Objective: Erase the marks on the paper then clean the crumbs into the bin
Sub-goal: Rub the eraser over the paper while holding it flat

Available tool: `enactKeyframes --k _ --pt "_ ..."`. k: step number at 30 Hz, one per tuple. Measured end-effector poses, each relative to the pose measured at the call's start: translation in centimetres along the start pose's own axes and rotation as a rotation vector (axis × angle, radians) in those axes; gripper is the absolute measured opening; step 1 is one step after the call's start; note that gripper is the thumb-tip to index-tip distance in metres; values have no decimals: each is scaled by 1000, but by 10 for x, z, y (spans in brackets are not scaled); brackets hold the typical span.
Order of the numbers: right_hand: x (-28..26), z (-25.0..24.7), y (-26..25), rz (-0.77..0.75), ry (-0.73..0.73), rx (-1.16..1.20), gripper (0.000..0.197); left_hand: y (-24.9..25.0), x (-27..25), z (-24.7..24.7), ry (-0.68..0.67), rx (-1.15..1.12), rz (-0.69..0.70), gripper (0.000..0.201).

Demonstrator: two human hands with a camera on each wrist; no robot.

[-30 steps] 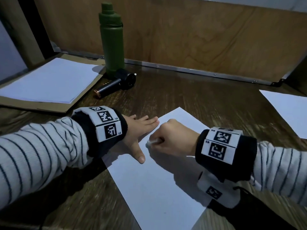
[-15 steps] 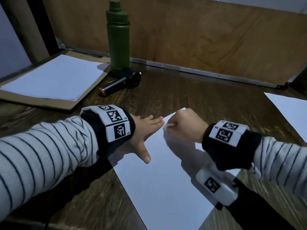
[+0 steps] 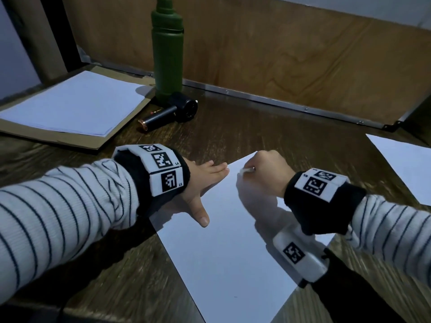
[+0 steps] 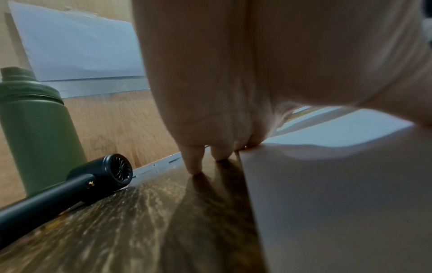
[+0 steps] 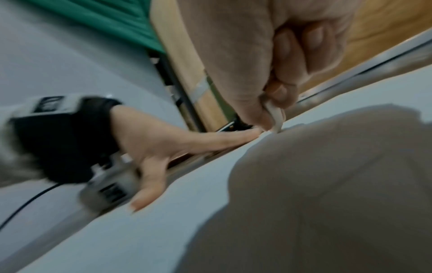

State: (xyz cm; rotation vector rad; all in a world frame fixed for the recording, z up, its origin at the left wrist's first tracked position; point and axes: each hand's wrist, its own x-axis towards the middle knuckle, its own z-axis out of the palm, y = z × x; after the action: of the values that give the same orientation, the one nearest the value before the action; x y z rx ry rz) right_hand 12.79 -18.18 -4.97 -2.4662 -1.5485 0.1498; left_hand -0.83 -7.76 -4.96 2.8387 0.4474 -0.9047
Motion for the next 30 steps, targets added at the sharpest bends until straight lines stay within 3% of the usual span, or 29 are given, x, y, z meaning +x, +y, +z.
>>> enactKeyframes --k 4,6,12,14,17,19,23,25,30 --pt "-32 3 -28 -332 -126 44 44 2 -2 -1 19 -18 17 129" --pt "-37 6 -29 -416 -170 56 50 3 -3 -2 8 -12 17 128" --pt "-1 2 2 -112 -2 22 44 2 -2 -2 -5 1 -8 130" --pt "-9 4 -7 -157 0 8 43 1 -1 -2 -2 -8 -7 130" --pt "-32 9 -25 -354 -92 63 46 1 -1 -2 0 -20 7 130" --pt "-36 10 -24 -383 -131 61 45 1 -1 -2 -13 -21 6 130" --pt "-4 2 3 -121 -28 29 44 0 1 -1 -9 -33 -21 131" --pt "-1 -2 6 -77 -2 26 46 0 2 0 -10 -26 -31 132" --pt "-49 4 -25 -399 -181 81 34 1 0 -2 -9 -27 -18 131"
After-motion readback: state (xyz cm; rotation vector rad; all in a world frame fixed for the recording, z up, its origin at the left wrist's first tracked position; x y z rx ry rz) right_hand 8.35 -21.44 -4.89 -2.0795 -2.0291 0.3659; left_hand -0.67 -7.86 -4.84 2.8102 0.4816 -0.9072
